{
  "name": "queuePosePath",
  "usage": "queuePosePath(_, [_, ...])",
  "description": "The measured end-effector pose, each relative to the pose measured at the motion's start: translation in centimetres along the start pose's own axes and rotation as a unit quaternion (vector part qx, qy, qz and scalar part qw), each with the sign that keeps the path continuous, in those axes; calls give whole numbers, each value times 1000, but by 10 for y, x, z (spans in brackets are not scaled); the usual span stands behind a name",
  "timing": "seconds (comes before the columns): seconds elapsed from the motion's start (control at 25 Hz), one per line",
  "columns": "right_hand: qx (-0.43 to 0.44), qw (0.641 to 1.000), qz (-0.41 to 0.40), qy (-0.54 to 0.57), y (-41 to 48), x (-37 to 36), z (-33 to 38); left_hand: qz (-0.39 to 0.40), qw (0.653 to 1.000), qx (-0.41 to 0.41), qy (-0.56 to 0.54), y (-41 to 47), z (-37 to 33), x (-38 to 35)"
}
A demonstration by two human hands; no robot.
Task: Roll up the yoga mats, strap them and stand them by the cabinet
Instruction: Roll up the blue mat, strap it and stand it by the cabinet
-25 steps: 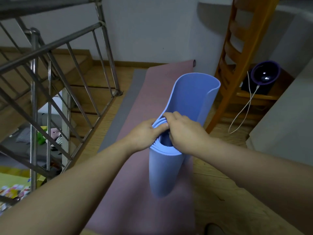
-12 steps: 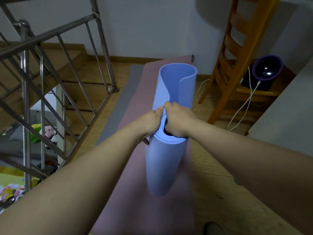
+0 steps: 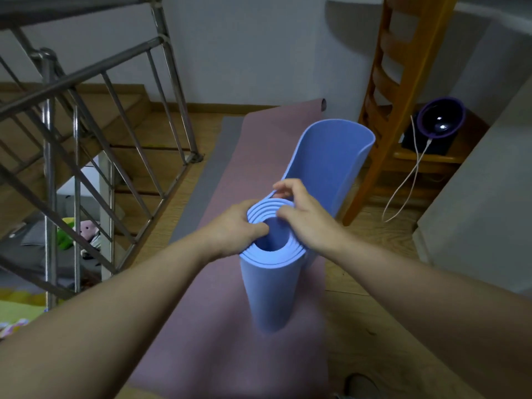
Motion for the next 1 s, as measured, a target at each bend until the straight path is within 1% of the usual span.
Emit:
queuePosePath(0.04, [21, 1000, -7, -12, 2, 7, 5, -13, 1000, -4, -7, -3, 0, -2])
queuePosePath(0.08, [61, 995, -5, -76, 6, 16, 11, -16, 1000, -9, -17, -6, 1, -5])
queuePosePath(0.12, [102, 974, 20, -201, 12, 23, 14, -14, 1000, -13, -21, -8, 2, -7])
queuePosePath(0.16, [129, 925, 57, -353, 17, 28, 16, -10, 1000, -14, -18, -12, 4, -8])
queuePosePath(0.2, [139, 854, 93, -493, 24, 31, 16, -8, 1000, -12, -15, -15, 5, -8])
queuePosePath(0.24, [143, 780, 120, -597, 32, 33, 15, -10, 1000, -6, -13, -18, 6, -8])
queuePosePath(0.28, [147, 726, 139, -657, 39, 32, 14, -14, 1000, 1, -11, -21, 9, -7])
queuePosePath(0.32, [150, 700, 148, -682, 42, 29, 15, -22, 1000, 9, -8, -25, 11, -6])
queuePosePath(0.36, [157, 695, 153, -685, 43, 25, 17, -39, 999, 20, -7, -29, 13, -4])
queuePosePath(0.4, [161, 704, 160, -673, 43, 22, 21, -68, 997, 31, -9, -32, 16, 0])
queuePosePath(0.48, [147, 736, 179, -636, 39, 11, 29, -150, 987, 56, -10, -37, 24, 11])
queuePosePath(0.64, [124, 796, 193, -559, 26, -14, 50, -289, 953, 92, -7, -45, 29, 35])
queuePosePath(0.8, [113, 852, 143, -491, 27, -18, 88, -371, 927, 49, -17, -50, 9, 62])
queuePosePath(0.92, [107, 886, 107, -439, 25, -7, 115, -408, 913, 4, -7, -53, -11, 83])
queuePosePath(1.0, [103, 913, 86, -386, 15, 2, 130, -422, 906, -35, 12, -57, -26, 94])
Point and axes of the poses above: each hand's wrist, its own y-axis towards the middle knuckle, its own x-axis out of the back of the hand, z = x × y, the point moved 3 cm from there along y, towards the middle knuckle, and after that the axes turned 3 degrees about -z, right-handed, at the moved point
